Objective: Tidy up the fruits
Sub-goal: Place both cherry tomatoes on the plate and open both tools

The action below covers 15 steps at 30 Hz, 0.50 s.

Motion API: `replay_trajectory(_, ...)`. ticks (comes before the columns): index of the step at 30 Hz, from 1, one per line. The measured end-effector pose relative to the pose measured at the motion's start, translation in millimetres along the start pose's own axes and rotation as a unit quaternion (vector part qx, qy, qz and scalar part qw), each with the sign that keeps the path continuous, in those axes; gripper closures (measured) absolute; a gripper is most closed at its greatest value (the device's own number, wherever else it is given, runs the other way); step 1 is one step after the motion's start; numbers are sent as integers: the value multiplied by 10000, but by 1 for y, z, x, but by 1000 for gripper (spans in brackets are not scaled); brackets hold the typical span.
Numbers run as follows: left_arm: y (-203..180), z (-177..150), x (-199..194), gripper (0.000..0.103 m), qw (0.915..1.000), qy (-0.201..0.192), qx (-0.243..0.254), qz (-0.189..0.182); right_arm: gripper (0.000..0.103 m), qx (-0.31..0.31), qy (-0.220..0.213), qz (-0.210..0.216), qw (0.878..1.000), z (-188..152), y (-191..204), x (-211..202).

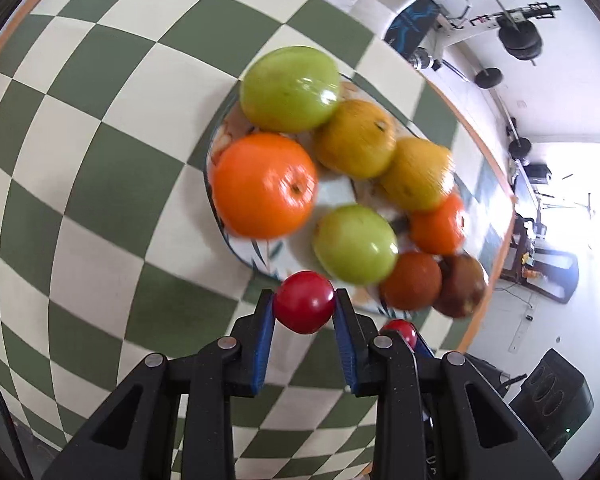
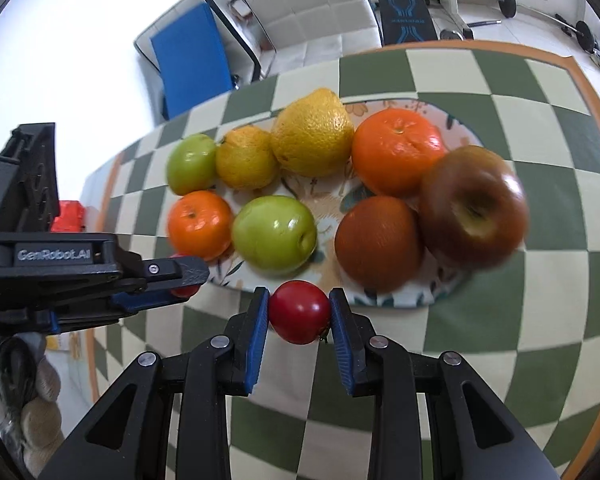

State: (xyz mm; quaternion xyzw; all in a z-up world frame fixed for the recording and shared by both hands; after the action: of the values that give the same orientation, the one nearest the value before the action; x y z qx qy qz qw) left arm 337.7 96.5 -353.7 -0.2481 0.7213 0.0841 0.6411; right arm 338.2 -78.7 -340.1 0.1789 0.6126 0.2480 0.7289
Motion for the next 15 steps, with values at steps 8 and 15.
replay_trajectory(8,-10,13,8,76,9997,84,180,113,69,30,230,-139,9996,7,-10,24)
replay_trajectory(15,-21,20,14,72,9994,70,214,278,48,184,151,-91,9997,3,-11,15)
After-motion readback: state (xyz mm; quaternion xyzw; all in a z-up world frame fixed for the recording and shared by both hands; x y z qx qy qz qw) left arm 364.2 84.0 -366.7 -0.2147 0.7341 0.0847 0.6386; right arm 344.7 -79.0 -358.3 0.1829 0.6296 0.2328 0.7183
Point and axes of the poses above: each gripper's, at about its wrist camera, not at the fingertips, and x roughly the way its jaws point, y to its left, z to its top, the point moved 4 cm from there along x, roughly the way its jaws point, and after that the axes turned 11 degrees about z, right-handed, at the moved point
